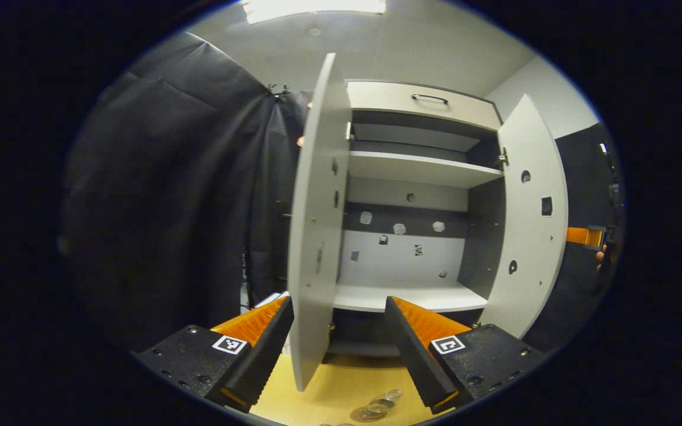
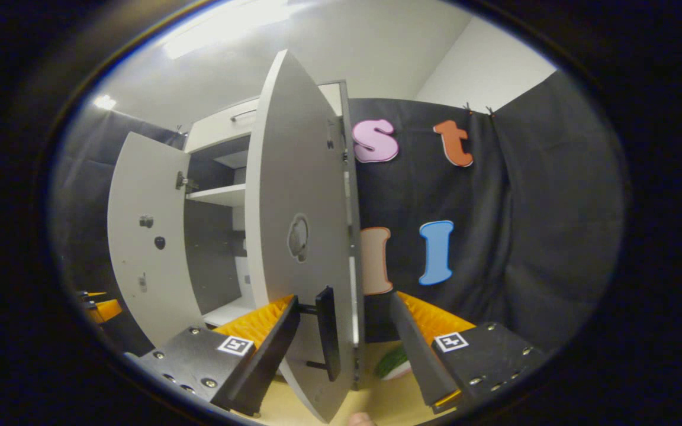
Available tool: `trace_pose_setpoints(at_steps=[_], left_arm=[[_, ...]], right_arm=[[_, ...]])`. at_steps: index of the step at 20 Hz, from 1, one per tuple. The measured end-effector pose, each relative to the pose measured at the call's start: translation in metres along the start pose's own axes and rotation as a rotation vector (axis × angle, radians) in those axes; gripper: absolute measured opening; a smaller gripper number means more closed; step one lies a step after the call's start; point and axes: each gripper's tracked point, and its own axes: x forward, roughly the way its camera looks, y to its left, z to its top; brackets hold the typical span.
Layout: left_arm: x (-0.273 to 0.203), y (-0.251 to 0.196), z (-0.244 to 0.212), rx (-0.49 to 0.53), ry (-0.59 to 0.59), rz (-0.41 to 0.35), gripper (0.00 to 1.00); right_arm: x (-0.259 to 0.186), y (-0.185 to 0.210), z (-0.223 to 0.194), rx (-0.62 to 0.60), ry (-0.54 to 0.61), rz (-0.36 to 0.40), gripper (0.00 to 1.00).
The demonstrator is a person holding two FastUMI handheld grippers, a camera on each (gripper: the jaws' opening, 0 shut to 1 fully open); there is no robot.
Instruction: Grasp the bottle in the cabinet with the left hand and place it on the coaster, then close the right door with the right hand and the left door with the left hand.
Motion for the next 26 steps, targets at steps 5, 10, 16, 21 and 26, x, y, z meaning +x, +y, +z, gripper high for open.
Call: trace_pose_setpoints(at_steps=[5, 10, 16, 21, 26], left_arm=[[0.001, 0.063, 0.007, 0.016, -0.008, 0.135, 0.96], [0.026, 0.090, 0.015, 0.041, -0.015, 0.158, 0.93], [0.068, 0.100, 0.008, 0.050, 0.007, 0.101, 0.96], [0.087, 0.093, -0.003, 0.058, 0.028, 0.044, 0.96], [0.090, 0.078, -0.002, 0.107, 0.038, -0.064, 0.94]], right_arm=[[0.026, 0.061, -0.019, 0.022, 0.028, 0.117, 0.96], [0.034, 0.121, -0.025, 0.024, 0.034, 0.213, 0.96], [0.021, 0.129, -0.035, -0.017, 0.051, 0.184, 0.92], [0.006, 0.103, -0.034, -0.056, 0.041, 0.091, 0.96], [-0.007, 0.069, -0.026, -0.085, 0.010, -0.021, 0.95]])
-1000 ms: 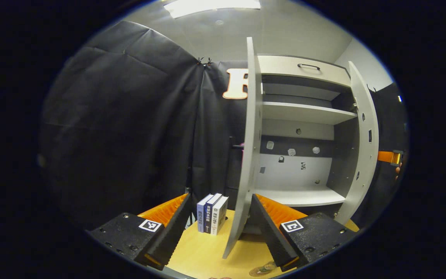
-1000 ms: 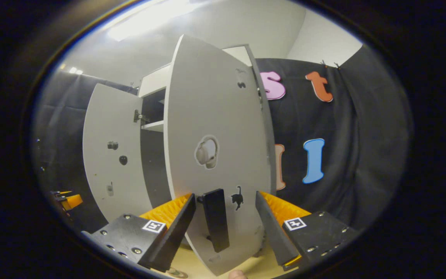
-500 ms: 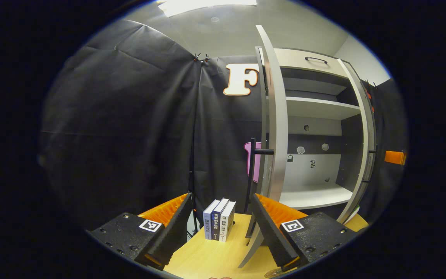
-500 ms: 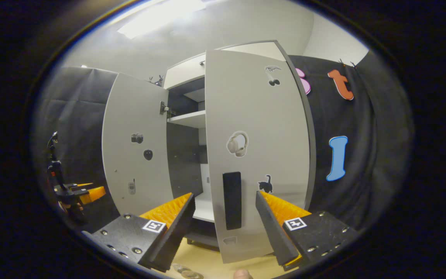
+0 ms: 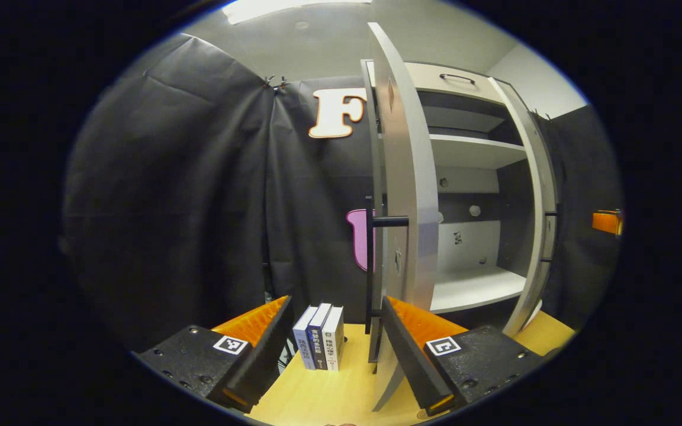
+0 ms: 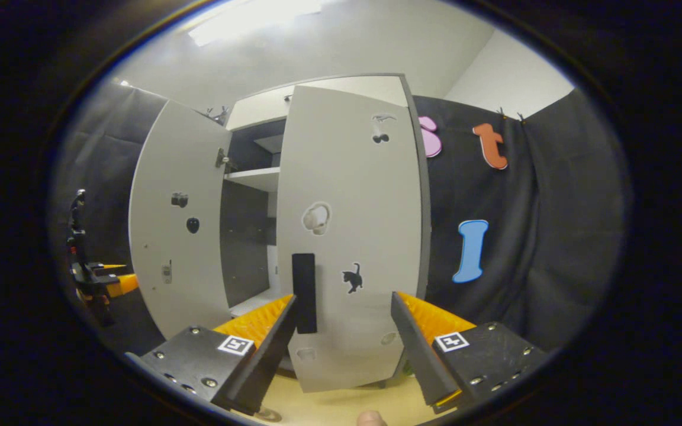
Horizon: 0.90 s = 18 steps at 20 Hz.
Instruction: Grasp the bottle in the cabinet with the left hand and place it on the coaster, then close the right door with the right hand and the left door with the left hand.
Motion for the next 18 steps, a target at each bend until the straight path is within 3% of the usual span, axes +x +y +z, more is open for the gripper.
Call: trace_pose_setpoints(at_steps=[5, 14, 16, 18], left_arm=[[0.009, -0.038, 0.000, -0.026, 0.016, -0.092, 0.93], [0.036, -0.158, 0.000, -0.078, 0.027, -0.321, 0.93], [0.039, -0.173, 0.003, -0.087, 0.027, -0.348, 0.89], [0.041, -0.183, 0.005, -0.084, 0.024, -0.364, 0.94]], right_arm=[[-0.014, -0.040, -0.005, 0.017, 0.005, -0.101, 0.96], [-0.043, -0.077, -0.005, 0.042, 0.001, -0.197, 0.99], [-0.051, -0.082, -0.003, 0.036, -0.004, -0.213, 0.99], [-0.056, -0.086, -0.003, 0.030, -0.007, -0.225, 0.96]])
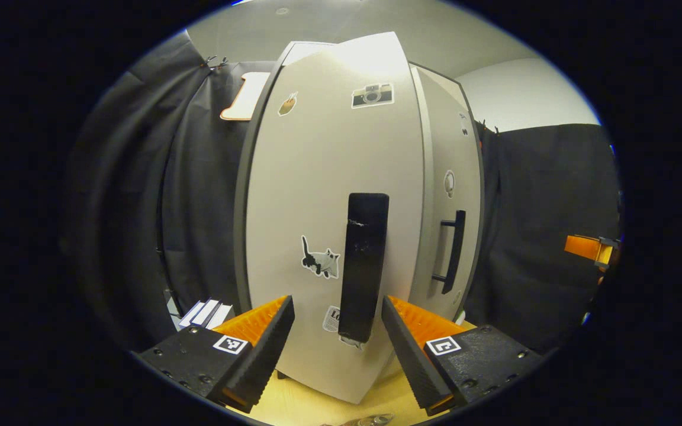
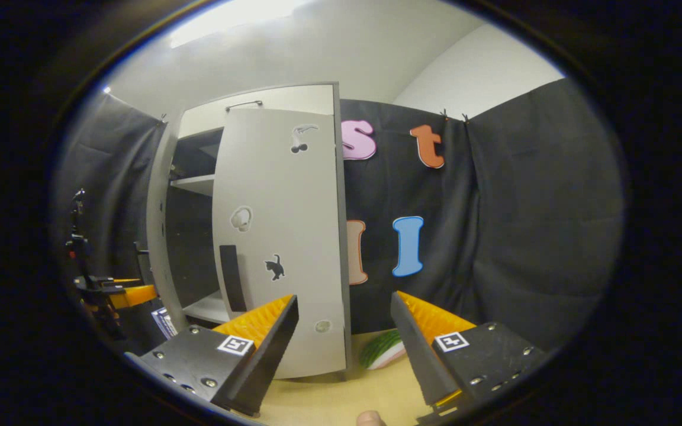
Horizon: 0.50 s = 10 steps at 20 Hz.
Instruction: Grasp the bottle in the cabinet with the left hand and place it on the coaster, then close the right door with the right hand and the left door with the left hand.
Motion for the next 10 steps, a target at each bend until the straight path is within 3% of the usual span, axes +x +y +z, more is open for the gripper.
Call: trace_pose_setpoints(at_steps=[4, 10], left_arm=[[0.005, -0.010, 0.007, -0.001, -0.004, -0.010, 0.94], [0.002, -0.023, 0.052, 0.002, -0.062, -0.005, 0.94]], right_arm=[[-0.001, -0.001, -0.003, -0.025, 0.012, -0.007, 0.96], [0.009, 0.024, 0.011, -0.018, -0.025, 0.051, 0.96]])
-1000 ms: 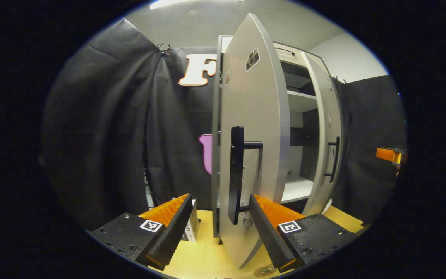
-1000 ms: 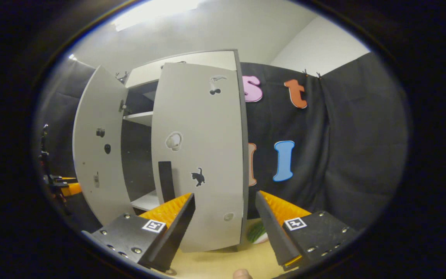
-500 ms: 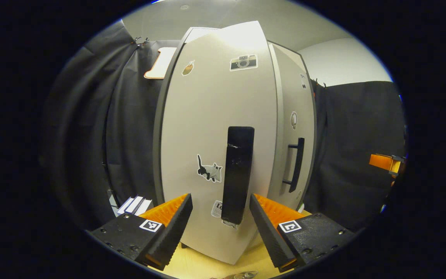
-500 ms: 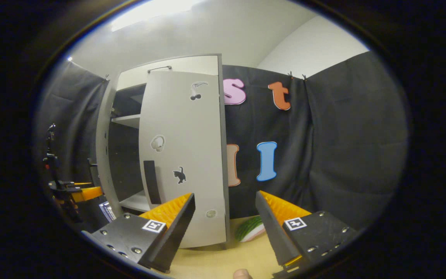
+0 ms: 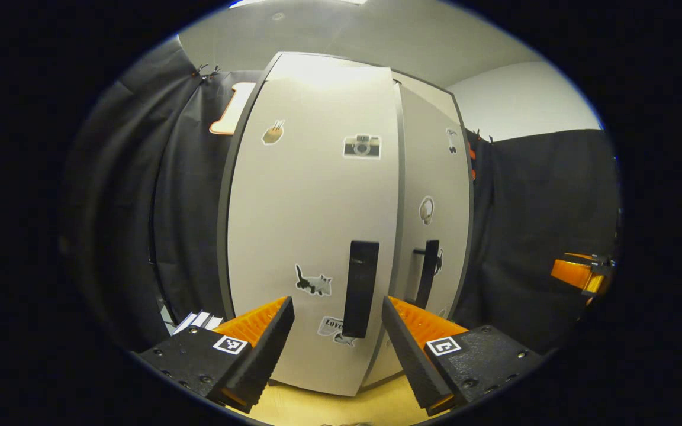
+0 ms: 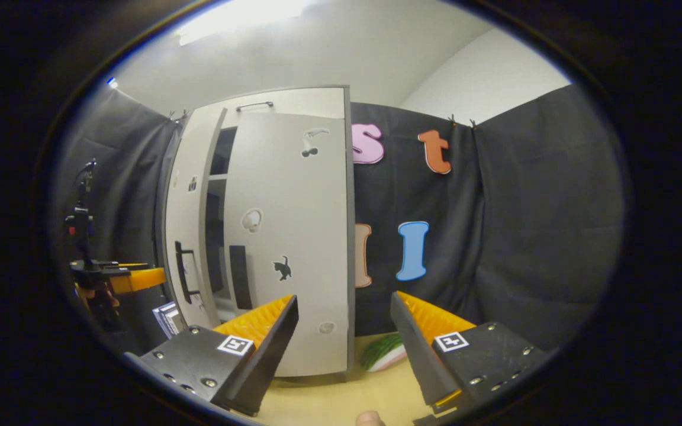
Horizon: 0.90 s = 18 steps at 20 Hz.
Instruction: Grasp the bottle in the cabinet with the left hand and place it on the coaster, then close the right door with the right hand and the left door with the left hand.
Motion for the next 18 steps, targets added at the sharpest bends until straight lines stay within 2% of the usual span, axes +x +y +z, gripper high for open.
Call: trace_pose_setpoints(at_steps=[3, 4, 6, 7, 8, 9, 10, 11, 12, 13, 14, 15, 16, 18], left_arm=[[-0.002, 0.001, 0.008, 0.040, -0.004, 0.032, 0.89], [-0.002, 0.001, 0.008, 0.053, 0.007, 0.043, 0.94], [-0.002, -0.002, 0.006, 0.064, 0.040, 0.059, 0.95], [-0.003, -0.003, 0.005, 0.064, 0.058, 0.077, 0.90], [-0.003, -0.002, 0.010, 0.064, 0.060, 0.097, 0.95], [-0.001, -0.001, 0.017, 0.071, 0.054, 0.125, 0.91], [0.000, 0.001, 0.029, 0.089, 0.036, 0.159, 0.95], [0.002, 0.004, 0.044, 0.124, -0.003, 0.193, 0.92], [0.002, 0.005, 0.061, 0.173, -0.048, 0.223, 0.95], [0.001, 0.002, 0.076, 0.219, -0.088, 0.241, 0.92], [-0.001, -0.007, 0.085, 0.248, -0.120, 0.238, 0.95], [-0.001, -0.018, 0.090, 0.250, -0.139, 0.218, 0.92], [-0.001, -0.029, 0.091, 0.232, -0.147, 0.193, 0.95], [-0.001, -0.045, 0.086, 0.165, -0.127, 0.139, 0.94]], right_arm=[[0.006, 0.012, 0.002, 0.004, -0.005, 0.021, 0.96], [0.008, 0.015, 0.000, -0.003, 0.000, 0.019, 0.95], [0.013, 0.022, -0.006, -0.021, 0.021, 0.015, 0.93], [0.015, 0.027, -0.007, -0.027, 0.028, 0.011, 0.93], [0.019, 0.031, -0.005, -0.033, 0.034, 0.002, 0.93], [0.023, 0.037, 0.000, -0.038, 0.032, -0.005, 0.92], [0.029, 0.045, 0.013, -0.037, 0.011, -0.009, 0.96], [0.033, 0.055, 0.031, -0.031, -0.026, -0.007, 0.96], [0.037, 0.066, 0.049, -0.020, -0.066, 0.001, 0.96], [0.039, 0.077, 0.065, -0.005, -0.099, 0.013, 0.96], [0.043, 0.088, 0.076, 0.009, -0.121, 0.033, 0.95], [0.045, 0.096, 0.082, 0.021, -0.133, 0.048, 0.95], [0.045, 0.099, 0.087, 0.031, -0.146, 0.055, 0.93], [0.043, 0.105, 0.089, 0.038, -0.162, 0.068, 0.95]])
